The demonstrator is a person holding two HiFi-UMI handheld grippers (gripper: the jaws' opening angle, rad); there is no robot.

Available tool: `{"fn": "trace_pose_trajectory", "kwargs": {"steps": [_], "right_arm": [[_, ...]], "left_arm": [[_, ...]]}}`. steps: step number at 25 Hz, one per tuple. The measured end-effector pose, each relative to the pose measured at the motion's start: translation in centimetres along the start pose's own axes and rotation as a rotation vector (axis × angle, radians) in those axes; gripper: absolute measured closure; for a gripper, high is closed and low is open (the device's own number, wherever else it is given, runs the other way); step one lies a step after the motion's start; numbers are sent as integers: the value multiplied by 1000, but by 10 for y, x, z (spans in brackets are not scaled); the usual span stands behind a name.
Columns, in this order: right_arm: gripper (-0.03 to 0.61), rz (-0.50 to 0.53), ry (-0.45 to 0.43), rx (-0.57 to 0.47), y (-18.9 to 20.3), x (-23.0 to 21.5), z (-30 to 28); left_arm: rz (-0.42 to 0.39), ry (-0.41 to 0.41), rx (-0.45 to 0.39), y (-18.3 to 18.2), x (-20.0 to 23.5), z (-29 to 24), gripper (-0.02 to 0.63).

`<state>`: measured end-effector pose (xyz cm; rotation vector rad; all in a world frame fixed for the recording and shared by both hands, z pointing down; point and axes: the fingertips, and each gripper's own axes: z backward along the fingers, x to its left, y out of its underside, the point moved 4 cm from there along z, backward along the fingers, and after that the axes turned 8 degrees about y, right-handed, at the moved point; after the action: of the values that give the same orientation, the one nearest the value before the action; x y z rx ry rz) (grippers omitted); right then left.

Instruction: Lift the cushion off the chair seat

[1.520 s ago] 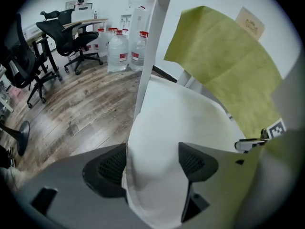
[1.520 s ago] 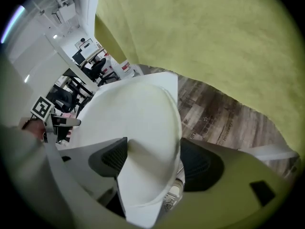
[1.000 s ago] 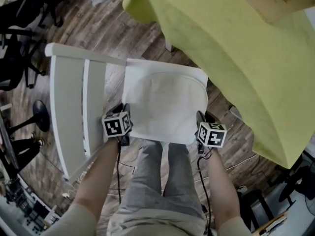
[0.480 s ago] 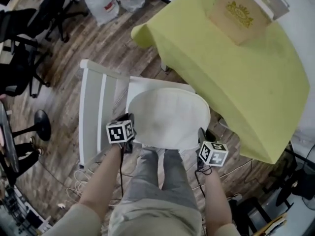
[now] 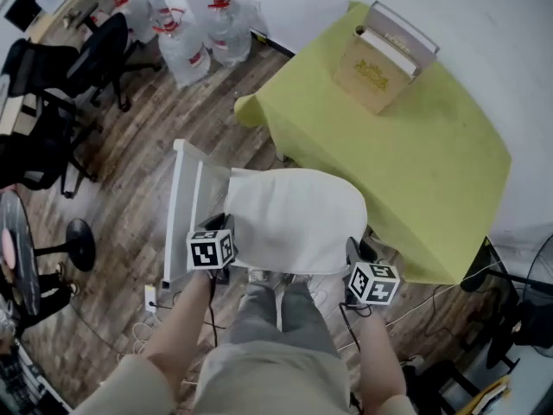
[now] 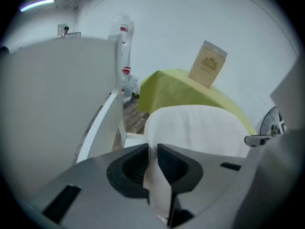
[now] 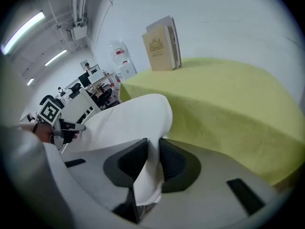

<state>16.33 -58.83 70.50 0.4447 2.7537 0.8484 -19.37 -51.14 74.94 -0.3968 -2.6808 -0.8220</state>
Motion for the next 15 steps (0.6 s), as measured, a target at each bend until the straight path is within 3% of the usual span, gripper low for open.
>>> {"fn": "trace_pose_trajectory", "kwargs": {"steps": [12,15], "right_arm": [[483,55,-57,-308,-126,15,125],[483,88,-62,-390,-156,21,160]], "left_arm": [[-102,61,-302,-121,-68,132,541],[-160,64,-371,-147,-88,170,542]]}}
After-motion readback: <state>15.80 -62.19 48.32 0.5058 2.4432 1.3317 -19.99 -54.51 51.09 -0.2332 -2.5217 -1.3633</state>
